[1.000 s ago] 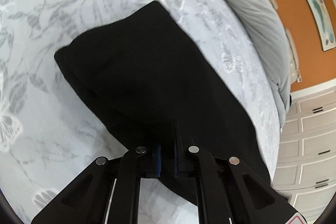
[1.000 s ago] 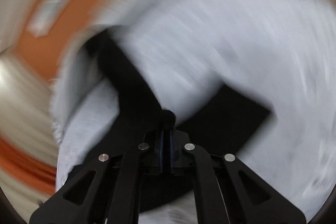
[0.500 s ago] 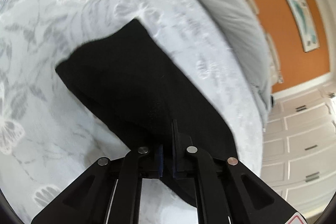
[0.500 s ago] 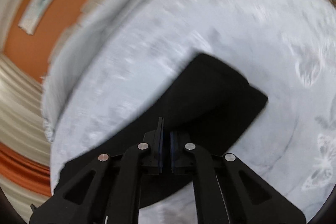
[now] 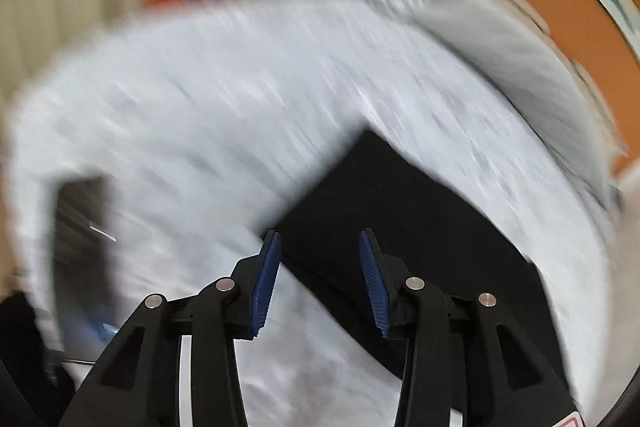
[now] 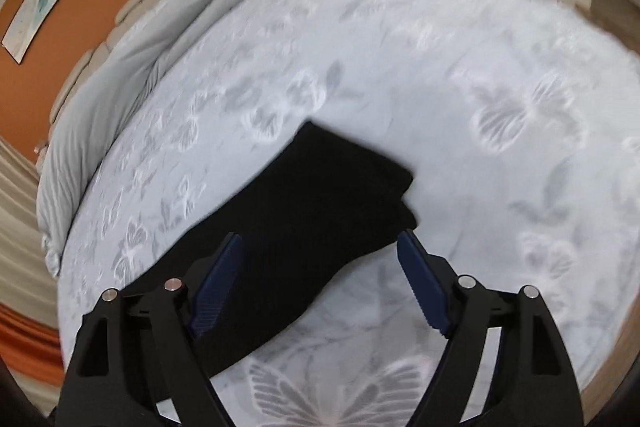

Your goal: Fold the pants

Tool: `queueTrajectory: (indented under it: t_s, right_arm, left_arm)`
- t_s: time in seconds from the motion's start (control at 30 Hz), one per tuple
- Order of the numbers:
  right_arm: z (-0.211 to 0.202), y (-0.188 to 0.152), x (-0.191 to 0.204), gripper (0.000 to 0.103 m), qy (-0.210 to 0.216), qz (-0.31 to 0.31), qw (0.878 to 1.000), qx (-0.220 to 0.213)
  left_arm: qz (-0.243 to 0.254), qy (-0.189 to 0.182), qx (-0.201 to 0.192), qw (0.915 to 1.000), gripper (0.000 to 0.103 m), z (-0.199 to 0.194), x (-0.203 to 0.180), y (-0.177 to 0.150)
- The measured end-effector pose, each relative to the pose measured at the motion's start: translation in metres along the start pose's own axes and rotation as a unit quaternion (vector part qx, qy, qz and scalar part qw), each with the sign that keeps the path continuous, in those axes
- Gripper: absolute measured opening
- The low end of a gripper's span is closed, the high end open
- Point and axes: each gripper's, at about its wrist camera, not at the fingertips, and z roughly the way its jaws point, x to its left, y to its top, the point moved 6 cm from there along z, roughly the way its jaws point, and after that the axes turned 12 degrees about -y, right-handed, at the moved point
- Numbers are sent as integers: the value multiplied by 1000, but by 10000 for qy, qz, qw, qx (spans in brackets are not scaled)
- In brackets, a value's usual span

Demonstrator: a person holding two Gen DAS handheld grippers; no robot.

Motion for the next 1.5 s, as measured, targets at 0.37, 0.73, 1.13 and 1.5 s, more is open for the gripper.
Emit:
queueTrajectory:
  t_s: [0.37, 0.73, 1.13, 1.5]
  right_arm:
    - [48, 14, 5, 77, -527, -1083, 9926, -157]
    - [25, 61, 29, 10, -656, -1841, 9731, -1218]
    - [50, 28, -30, 83, -399, -1124, 9929, -3]
    - [57, 31, -29, 67, -1035, -928, 9895, -394]
  left_arm:
    - [1245, -257, 249, 9916, 73, 18, -99, -48]
    - [2513, -94, 585, 9661, 74, 54, -169, -106]
    - [2710, -89, 832, 9589, 80, 70, -186, -134]
    - [2645, -92, 911, 9600, 81, 71, -183, -139]
